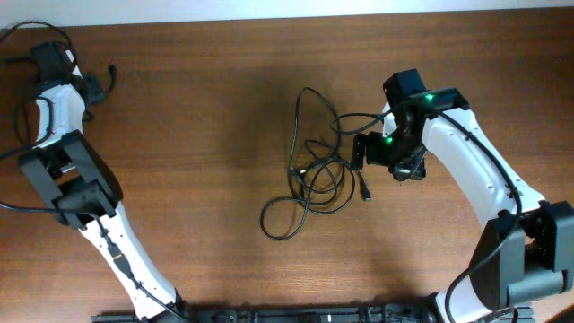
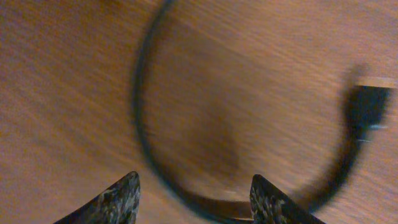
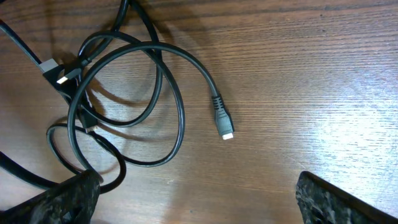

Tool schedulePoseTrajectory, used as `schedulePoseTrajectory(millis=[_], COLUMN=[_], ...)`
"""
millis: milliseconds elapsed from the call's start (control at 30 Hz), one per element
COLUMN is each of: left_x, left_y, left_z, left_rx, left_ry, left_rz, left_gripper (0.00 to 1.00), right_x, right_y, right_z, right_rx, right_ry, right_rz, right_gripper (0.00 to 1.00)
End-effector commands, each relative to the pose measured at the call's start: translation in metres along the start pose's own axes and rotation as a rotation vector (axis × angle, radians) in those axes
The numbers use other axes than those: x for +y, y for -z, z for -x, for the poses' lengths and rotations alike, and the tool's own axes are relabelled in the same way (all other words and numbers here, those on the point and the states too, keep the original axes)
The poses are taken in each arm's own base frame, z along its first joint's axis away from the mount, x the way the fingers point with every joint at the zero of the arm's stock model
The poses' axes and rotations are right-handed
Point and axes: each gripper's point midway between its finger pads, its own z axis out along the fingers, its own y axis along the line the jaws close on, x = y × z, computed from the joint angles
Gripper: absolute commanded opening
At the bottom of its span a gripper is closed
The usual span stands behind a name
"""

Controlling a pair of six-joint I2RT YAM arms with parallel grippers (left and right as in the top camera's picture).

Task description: Untangle cables

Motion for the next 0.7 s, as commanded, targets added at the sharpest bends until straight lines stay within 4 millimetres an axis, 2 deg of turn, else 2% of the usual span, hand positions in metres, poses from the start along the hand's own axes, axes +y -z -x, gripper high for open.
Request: schedulePoseTrajectory(millis=[0, 100, 233, 300, 367, 400, 467, 533, 600, 667], left_x=[-0.028, -0.023, 0.002, 0.012, 0.013, 0.014, 0.026, 0.048, 0.059, 0.05], left_y=[-0.01, -0.014, -0.015, -0.008, 0.013, 0.02, 0.02, 0.015, 0.01, 0.004], left_z=[-0.013, -0.028, -0.031, -0.016, 0.017, 0.026, 0.021, 0.005, -0.013, -0.028], left_rx=[0.047, 0.107, 0.103, 0.063, -0.01, -0.023, -0.009, 0.037, 0.091, 0.136], left_ry=[0.127, 0.213, 0.204, 0.206, 0.191, 0.193, 0.197, 0.212, 0.221, 0.226], left_rz=[-0.152, -0.133, 0.013, 0.053, 0.043, 0.046, 0.095, 0.144, 0.159, 0.095], left_gripper=[0.55, 0.45, 0.49, 0.49, 0.49, 0.49, 0.49, 0.49, 0.49, 0.49], right_x=[0.002, 0.002, 0.002, 0.002, 0.002, 0.003, 0.003, 0.003, 0.003, 0.004], right_y=[0.005, 0.005, 0.005, 0.005, 0.005, 0.005, 0.005, 0.005, 0.005, 0.005], right_z=[0.001, 0.001, 0.001, 0.0, 0.002, 0.003, 0.003, 0.003, 0.005, 0.008], right_rx=[-0.017, -0.017, -0.017, -0.016, -0.022, -0.028, -0.028, -0.027, -0.033, -0.045], right_ry=[0.02, 0.02, 0.02, 0.02, 0.021, 0.023, 0.023, 0.023, 0.024, 0.027], right_rz=[-0.002, -0.002, -0.002, -0.003, -0.001, 0.001, 0.001, 0.001, 0.002, 0.007], right_gripper=[0.98, 0.98, 0.98, 0.98, 0.98, 0.98, 0.98, 0.98, 0.98, 0.98])
